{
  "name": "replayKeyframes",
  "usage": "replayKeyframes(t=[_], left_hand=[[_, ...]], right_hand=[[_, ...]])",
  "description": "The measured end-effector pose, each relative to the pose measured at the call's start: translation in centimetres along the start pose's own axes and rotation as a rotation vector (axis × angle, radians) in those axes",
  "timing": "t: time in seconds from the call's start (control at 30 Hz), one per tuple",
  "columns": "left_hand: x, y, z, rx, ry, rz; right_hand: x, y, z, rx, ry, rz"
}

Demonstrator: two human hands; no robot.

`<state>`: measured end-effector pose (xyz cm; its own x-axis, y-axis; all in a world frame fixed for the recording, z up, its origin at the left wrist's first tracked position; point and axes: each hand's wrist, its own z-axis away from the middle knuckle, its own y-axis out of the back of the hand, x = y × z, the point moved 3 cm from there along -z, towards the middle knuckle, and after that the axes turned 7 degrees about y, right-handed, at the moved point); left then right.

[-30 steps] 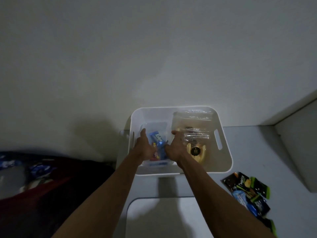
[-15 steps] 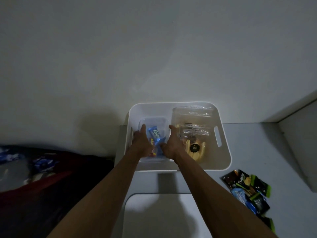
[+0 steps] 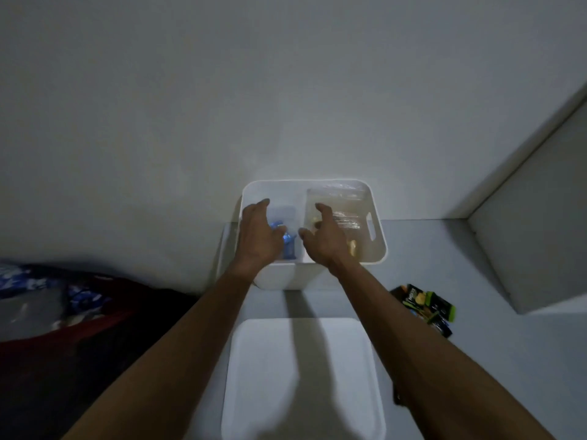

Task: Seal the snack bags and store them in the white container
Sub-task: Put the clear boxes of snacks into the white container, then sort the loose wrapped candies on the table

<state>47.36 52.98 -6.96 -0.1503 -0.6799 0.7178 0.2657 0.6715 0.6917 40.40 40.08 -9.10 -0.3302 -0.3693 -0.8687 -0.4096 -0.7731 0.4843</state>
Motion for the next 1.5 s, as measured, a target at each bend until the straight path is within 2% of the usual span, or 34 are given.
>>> replayKeyframes(t=[0.2, 0.43, 0.6, 0.7, 0.93, 1.23, 1.37, 1.5], left_hand=[[1.4, 0.0, 9.2, 0.092, -0.112, 0.159], [-0.2, -4.7, 19.2, 0.001, -0.073, 0.221], [-0.9, -9.8, 24.0, -0.097, -0.036, 0.198], [-0.9, -14.0, 26.5, -0.154, -0.017, 0.160], [-0.2, -24.9, 30.5, -0.202, 0.041, 0.021], [-0.8, -35.0, 30.3, -0.054, 0.082, -0.301], [-1.4, -36.7, 29.9, -0.037, 0.088, -0.444], [-1.7, -37.5, 30.2, -0.017, 0.056, -0.555]], right_hand=[[1.0, 7.6, 9.5, 0.121, 0.048, 0.042], [8.6, 16.7, 20.0, 0.262, -0.076, 0.083], [15.1, 20.1, 24.3, 0.330, -0.151, 0.178], [18.8, 20.3, 25.1, 0.273, -0.106, 0.265], [27.4, 19.1, 21.3, -0.015, -0.041, 0.406], [35.1, 16.6, 14.7, -0.306, 0.321, 0.680], [36.4, 16.5, 14.6, -0.327, 0.423, 0.744], [37.5, 17.9, 16.2, -0.270, 0.456, 0.731]])
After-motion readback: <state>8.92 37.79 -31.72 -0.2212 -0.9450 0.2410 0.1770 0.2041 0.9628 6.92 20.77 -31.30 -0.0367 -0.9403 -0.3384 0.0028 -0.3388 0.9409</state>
